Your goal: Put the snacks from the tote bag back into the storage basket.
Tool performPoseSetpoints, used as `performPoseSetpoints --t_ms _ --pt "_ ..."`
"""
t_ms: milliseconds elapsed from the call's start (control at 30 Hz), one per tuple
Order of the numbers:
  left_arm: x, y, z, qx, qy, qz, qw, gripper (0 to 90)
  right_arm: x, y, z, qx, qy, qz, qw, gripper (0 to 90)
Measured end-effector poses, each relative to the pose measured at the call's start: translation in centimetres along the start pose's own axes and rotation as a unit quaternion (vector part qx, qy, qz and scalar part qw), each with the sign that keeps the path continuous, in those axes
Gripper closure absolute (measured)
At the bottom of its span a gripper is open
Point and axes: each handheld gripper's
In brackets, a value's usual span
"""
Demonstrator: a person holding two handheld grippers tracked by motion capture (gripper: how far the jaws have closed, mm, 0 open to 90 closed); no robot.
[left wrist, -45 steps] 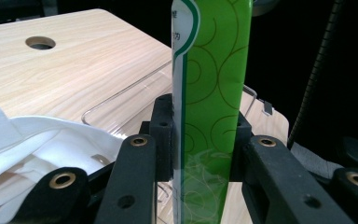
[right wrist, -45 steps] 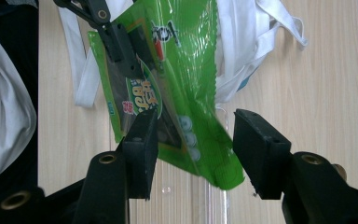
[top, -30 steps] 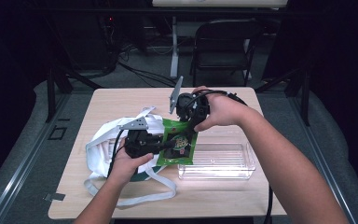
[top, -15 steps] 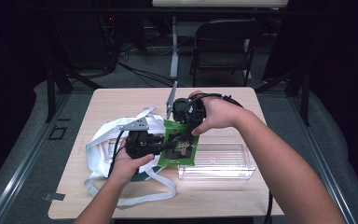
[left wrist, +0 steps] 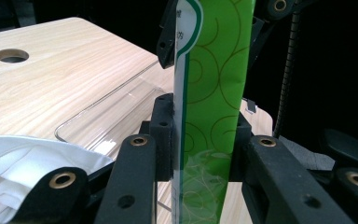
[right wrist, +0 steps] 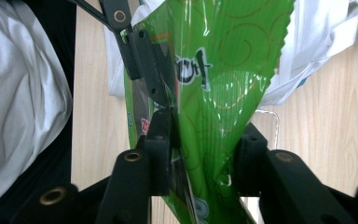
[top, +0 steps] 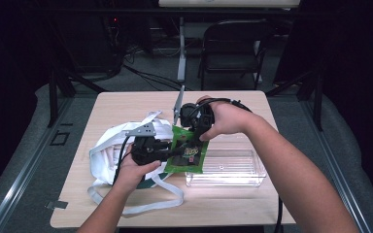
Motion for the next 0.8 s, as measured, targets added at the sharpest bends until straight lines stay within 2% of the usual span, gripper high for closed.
performPoseSetpoints --t_ms 400,633,800 --pt "-0.05 -0.21 0.13 -0.002 -0.001 -0.007 1.0000 69.8 -0.13 0.18 -0.09 -0.004 0.006 -0.008 0.9999 74.7" --pt "-0.34 -0.24 0.22 0.000 0.018 -0.003 0.9998 66.9 -0.14 0.22 -0.20 -0.007 0.011 -0.007 0.9999 75.8" --pt "-0.45 -0.29 0.27 -0.006 0.020 -0.005 0.9998 63.8 -0.12 0.35 -0.15 -0.015 0.010 -0.007 0.9998 75.9"
Point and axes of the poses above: each handheld gripper's, and its own axes: y roughly backward along the jaws, z roughly out of its underside, x roughly to its right, and after that the axes turned 5 degrees about y, right-handed
